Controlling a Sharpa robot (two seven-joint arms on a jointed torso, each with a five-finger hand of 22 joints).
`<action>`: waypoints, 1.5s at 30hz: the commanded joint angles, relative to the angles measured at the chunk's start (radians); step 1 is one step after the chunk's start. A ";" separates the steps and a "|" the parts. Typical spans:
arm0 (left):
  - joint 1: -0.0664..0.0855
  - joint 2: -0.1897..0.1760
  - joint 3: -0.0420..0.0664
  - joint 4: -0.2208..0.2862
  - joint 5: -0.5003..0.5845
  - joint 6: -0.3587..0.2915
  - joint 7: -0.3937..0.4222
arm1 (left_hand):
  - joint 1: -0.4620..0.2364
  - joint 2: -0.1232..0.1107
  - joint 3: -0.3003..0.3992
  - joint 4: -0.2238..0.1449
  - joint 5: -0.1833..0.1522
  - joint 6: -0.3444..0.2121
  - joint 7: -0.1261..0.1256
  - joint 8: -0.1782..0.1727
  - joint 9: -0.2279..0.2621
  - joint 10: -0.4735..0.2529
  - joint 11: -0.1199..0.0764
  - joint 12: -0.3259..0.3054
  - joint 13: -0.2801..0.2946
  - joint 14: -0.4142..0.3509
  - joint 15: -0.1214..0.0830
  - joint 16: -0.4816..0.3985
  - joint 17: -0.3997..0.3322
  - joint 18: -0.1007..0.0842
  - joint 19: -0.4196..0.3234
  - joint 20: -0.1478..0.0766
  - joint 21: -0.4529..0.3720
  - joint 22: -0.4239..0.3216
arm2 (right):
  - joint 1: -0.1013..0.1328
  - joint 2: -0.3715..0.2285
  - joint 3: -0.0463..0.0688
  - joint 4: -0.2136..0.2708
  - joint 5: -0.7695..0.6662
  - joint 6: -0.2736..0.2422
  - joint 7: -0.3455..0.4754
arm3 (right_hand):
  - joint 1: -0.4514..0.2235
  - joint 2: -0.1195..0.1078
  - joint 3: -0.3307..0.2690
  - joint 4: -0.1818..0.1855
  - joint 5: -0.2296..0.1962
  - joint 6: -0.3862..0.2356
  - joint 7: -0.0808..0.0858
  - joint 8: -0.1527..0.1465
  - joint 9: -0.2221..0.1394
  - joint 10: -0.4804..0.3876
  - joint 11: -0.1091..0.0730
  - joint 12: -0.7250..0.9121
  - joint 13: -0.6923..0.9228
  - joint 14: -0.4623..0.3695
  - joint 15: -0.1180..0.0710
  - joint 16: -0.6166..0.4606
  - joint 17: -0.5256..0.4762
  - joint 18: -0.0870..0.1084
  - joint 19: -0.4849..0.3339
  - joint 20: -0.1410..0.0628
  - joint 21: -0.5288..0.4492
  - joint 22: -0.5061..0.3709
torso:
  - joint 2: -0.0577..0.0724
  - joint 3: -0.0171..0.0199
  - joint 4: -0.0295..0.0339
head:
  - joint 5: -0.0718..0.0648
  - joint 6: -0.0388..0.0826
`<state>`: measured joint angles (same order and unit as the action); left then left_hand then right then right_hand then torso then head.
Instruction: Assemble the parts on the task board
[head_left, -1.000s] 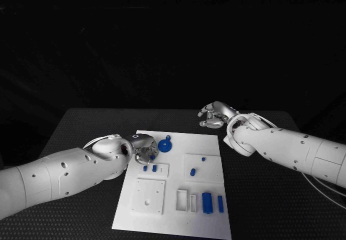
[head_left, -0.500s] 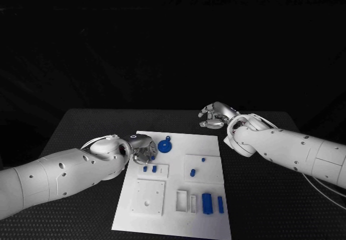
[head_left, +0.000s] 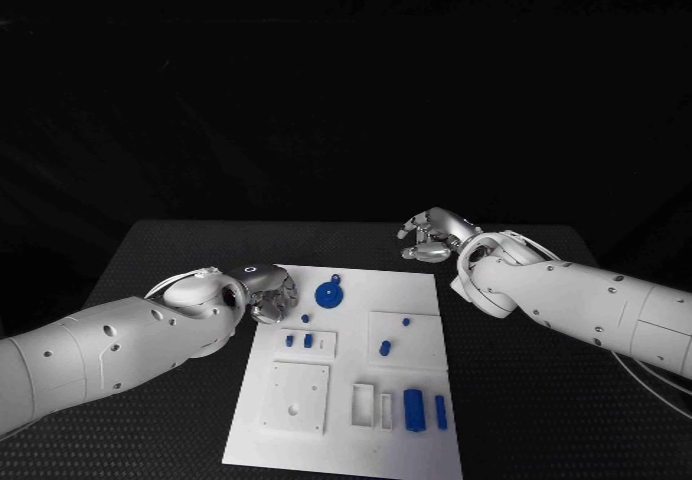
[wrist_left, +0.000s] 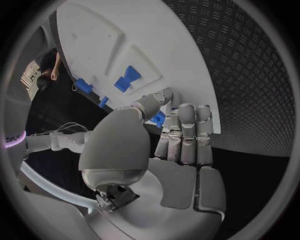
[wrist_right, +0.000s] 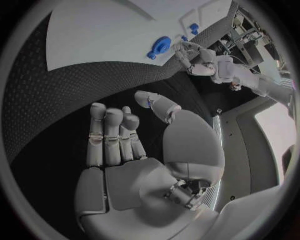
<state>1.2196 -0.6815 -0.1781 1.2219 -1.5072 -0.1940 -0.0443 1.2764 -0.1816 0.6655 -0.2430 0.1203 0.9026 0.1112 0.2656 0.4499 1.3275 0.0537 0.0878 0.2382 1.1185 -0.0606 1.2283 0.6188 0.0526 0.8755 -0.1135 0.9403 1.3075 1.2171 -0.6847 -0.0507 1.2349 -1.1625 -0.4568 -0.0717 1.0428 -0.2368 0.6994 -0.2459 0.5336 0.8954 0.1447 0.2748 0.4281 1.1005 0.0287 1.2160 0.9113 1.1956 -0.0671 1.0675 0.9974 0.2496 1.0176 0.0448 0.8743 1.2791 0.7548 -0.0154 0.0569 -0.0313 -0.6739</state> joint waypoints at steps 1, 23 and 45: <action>-0.003 -0.006 0.009 -0.016 0.031 -0.047 0.004 | 0.012 0.002 0.005 0.003 0.006 0.014 0.006 0.011 0.004 -0.010 0.001 -0.008 -0.003 -0.007 0.004 0.003 0.001 0.011 -0.003 -0.042 -0.002 0.018 | -0.008 -0.016 0.000 0.019 0.002 0.048 0.064 | -0.001 0.012 -0.008 -0.011 -0.043 0.002 0.006 0.008 -0.001 -0.131 0.010 -0.026 -0.024 -0.019 0.001 -0.021 -0.017 0.012 -0.024 0.007 -0.016 -0.001 | 0.000 -0.0003 0.0006 | -0.002 0.003; 0.007 -0.124 0.056 0.091 1.136 -0.110 0.314 | -0.105 0.004 -0.031 0.077 -0.048 0.047 0.020 0.076 0.029 -0.005 0.016 -0.007 0.002 -0.118 0.065 -0.355 -0.156 -0.033 -0.132 0.017 -0.199 -0.059 | -0.067 -0.150 -0.017 0.208 -0.370 0.224 0.114 | 0.089 0.035 0.006 -0.032 -0.394 0.044 0.003 0.062 0.021 0.003 0.051 -0.876 -0.638 -0.017 0.038 -0.058 -0.168 0.012 -0.033 0.020 -0.060 0.021 | -0.001 0.0010 -0.0017 | -0.039 0.008; 0.007 -0.154 0.056 0.135 1.205 -0.095 0.333 | -0.122 0.018 -0.051 0.049 -0.041 0.030 0.027 0.079 0.029 -0.021 0.025 -0.016 -0.005 -0.124 0.113 -0.525 -0.187 -0.019 -0.167 0.065 -0.255 -0.066 | -0.093 -0.149 -0.047 0.242 -0.595 0.204 0.034 | 0.094 -0.012 0.003 -0.011 -0.402 0.051 0.002 0.056 0.012 0.048 0.064 -1.019 -0.708 -0.006 0.049 -0.041 -0.196 0.012 -0.011 0.015 -0.073 0.025 | 0.001 0.0007 -0.0004 | -0.041 0.000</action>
<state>1.2255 -0.8361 -0.1232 1.3552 -0.3334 -0.3018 0.2691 1.1617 -0.1672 0.6172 -0.1893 0.0764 0.9378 0.1392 0.3399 0.4787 1.3085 0.0768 0.0754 0.2343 0.9880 0.0485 0.7084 0.4304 0.0301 0.7092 -0.0553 0.6890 1.2408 1.1269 -0.8365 -0.0964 1.4739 -1.7013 -0.2371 -0.0154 1.1351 -0.2426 0.6998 -0.2617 0.1376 0.9462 0.1424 0.3330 0.4432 1.1472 0.0889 0.2006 0.2052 1.1882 -0.0217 1.0226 0.8025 0.2451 0.9995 0.0599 0.8047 1.3036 0.7545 -0.0154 0.0557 -0.0722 -0.6730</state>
